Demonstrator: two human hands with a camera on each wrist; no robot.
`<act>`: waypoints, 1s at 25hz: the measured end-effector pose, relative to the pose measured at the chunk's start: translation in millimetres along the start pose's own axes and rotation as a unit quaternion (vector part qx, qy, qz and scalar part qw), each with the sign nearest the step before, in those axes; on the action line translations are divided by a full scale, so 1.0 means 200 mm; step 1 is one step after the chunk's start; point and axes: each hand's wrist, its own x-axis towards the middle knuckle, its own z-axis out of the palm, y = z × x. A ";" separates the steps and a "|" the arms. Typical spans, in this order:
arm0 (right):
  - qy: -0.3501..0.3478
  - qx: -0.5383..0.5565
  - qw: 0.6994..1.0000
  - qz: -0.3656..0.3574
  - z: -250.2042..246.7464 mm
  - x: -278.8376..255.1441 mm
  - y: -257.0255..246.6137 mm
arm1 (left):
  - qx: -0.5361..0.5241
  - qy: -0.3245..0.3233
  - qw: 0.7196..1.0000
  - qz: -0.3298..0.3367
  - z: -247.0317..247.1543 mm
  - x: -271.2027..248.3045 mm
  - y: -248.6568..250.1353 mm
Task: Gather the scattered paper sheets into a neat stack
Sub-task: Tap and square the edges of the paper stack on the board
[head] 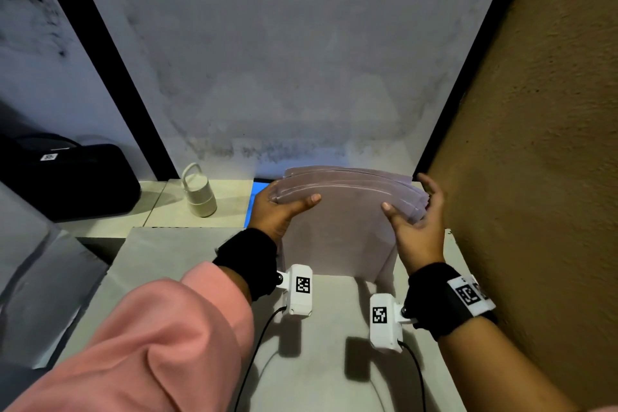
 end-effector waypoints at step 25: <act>0.018 -0.244 0.957 -0.155 0.07 -0.12 0.09 | -0.017 0.154 0.986 0.062 0.08 0.02 -0.03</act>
